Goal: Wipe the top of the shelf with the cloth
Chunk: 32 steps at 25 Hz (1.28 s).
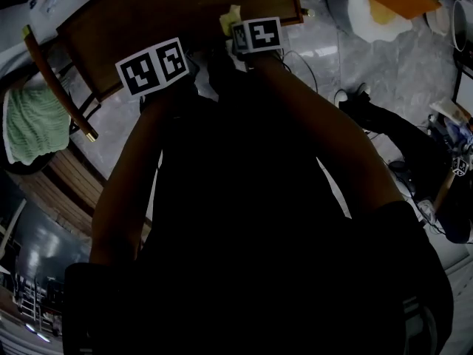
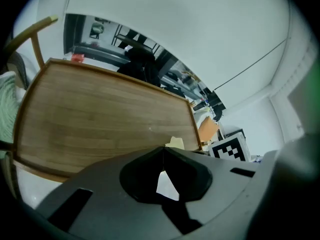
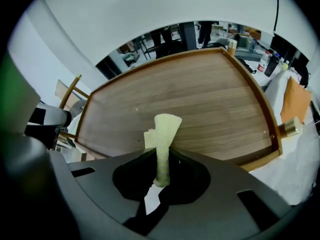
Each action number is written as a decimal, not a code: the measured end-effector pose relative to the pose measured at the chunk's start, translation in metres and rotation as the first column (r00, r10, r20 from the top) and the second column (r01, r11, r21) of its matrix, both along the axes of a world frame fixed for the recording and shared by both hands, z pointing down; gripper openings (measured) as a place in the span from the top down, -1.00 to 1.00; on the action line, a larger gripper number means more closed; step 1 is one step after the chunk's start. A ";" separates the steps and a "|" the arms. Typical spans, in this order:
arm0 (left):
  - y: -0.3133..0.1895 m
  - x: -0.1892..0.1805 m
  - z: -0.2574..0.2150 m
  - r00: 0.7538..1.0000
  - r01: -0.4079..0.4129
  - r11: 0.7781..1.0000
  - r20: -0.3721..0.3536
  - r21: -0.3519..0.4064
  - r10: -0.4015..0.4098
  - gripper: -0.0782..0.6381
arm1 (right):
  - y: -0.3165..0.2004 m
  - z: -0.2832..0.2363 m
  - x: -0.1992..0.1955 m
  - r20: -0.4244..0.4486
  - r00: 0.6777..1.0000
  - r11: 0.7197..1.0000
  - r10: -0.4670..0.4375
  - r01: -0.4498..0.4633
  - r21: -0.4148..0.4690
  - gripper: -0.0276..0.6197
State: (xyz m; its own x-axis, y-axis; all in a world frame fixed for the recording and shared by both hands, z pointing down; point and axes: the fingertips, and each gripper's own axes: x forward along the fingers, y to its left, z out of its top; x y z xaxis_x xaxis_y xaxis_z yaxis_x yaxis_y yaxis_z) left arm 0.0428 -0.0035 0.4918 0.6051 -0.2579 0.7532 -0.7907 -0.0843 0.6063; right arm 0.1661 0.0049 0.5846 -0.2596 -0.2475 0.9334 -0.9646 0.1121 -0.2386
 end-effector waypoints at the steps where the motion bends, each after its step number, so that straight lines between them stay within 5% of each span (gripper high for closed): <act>1: -0.001 0.013 0.001 1.000 -0.003 1.000 -0.003 0.003 0.003 0.75 | -0.001 -0.001 0.014 -0.009 1.000 1.000 -0.008 0.008 0.006 0.76; 8: -0.002 0.075 0.005 1.000 0.005 1.000 -0.021 -0.002 -0.005 0.75 | -0.010 -0.008 0.097 -0.064 0.998 1.000 0.013 -0.011 0.026 0.76; 18: -0.003 0.075 0.003 0.998 0.053 0.998 0.016 0.018 -0.053 0.75 | -0.013 -0.015 0.155 -0.222 0.975 0.999 -0.001 0.010 0.037 0.76; 21: -0.004 0.069 -0.002 0.996 0.079 0.997 0.031 0.023 -0.079 0.75 | -0.019 -0.019 0.153 -0.199 0.980 0.997 -0.012 0.026 0.068 0.76; 23: -0.001 0.061 -0.008 0.995 0.091 0.995 0.041 0.030 -0.092 0.75 | -0.031 -0.037 0.143 -0.109 0.994 0.989 -0.029 0.044 0.139 0.76; 27: -0.003 0.033 -0.025 0.992 0.105 0.992 0.057 0.070 -0.109 0.75 | -0.062 -0.112 0.109 0.072 0.987 0.929 -0.143 0.109 0.354 0.76; 32: -0.029 -0.012 -0.060 0.985 0.165 0.972 0.031 0.166 -0.172 0.75 | -0.087 -0.257 0.060 0.236 0.930 0.770 -0.282 0.072 0.634 0.76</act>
State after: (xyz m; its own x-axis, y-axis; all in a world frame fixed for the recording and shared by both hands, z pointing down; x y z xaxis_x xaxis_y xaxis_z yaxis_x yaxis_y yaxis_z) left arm 0.0303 -0.0323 0.4313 0.5094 -0.4741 0.7182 -0.8277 -0.0417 0.5596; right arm 0.2257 -0.0823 0.3273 -0.5956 -0.6523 0.4687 -0.8031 0.4946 -0.3321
